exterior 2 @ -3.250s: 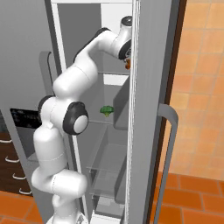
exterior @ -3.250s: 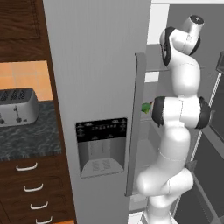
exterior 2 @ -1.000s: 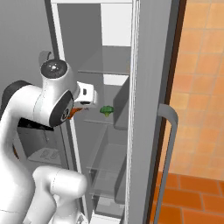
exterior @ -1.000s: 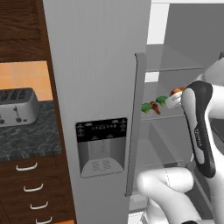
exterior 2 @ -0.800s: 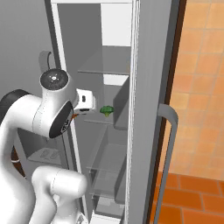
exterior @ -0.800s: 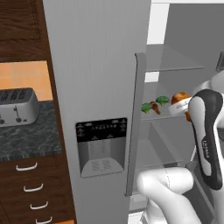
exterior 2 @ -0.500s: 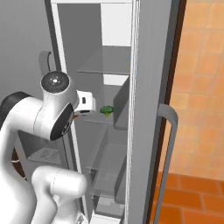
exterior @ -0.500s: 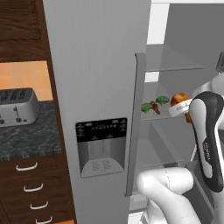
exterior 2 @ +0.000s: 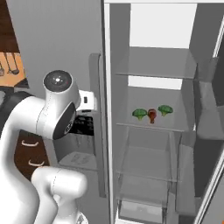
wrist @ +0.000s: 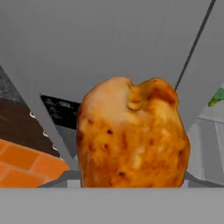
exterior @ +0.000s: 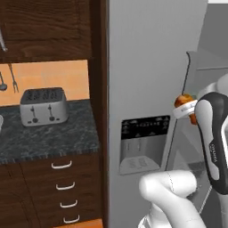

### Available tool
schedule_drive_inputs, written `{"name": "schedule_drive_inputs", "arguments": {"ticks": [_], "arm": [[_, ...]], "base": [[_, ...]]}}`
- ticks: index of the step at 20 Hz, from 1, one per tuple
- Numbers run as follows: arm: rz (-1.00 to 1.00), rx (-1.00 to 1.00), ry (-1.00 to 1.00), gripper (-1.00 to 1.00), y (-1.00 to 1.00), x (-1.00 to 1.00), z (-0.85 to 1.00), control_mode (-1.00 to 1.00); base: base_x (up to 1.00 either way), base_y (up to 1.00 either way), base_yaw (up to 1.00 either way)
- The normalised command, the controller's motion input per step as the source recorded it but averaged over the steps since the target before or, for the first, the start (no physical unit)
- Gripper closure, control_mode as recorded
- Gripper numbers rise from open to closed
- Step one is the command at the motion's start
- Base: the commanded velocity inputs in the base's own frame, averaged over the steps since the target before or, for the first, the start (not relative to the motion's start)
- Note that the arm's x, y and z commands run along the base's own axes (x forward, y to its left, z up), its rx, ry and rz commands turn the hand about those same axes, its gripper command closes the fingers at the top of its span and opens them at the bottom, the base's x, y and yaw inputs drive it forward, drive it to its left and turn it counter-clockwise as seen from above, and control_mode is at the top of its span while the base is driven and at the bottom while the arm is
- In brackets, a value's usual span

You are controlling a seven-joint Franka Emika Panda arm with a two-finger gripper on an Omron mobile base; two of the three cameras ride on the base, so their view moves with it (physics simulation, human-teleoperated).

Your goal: Place one broccoli and one chicken drumstick in each tupperware on the nearby counter, to pack two identical lunches.

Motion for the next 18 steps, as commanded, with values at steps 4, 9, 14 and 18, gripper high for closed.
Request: {"name": "schedule_drive_inputs", "arguments": {"ticks": [4, 9, 14, 18], "arm": [[0.0, 0.0, 0.0, 1.0, 0.0, 0.0, 0.0, 1.0], [0.0, 0.0, 0.0, 1.0, 0.0, 0.0, 0.0, 1.0], [0.0, 0.0, 0.0, 1.0, 0.0, 0.0, 0.0, 1.0], [0.0, 0.0, 0.0, 1.0, 0.0, 0.0, 0.0, 1.0]], "base": [[-0.02, 1.0, 0.0], [0.0, 1.0, 0.0], [0.02, 1.0, 0.0], [0.12, 1.0, -0.01]]}}
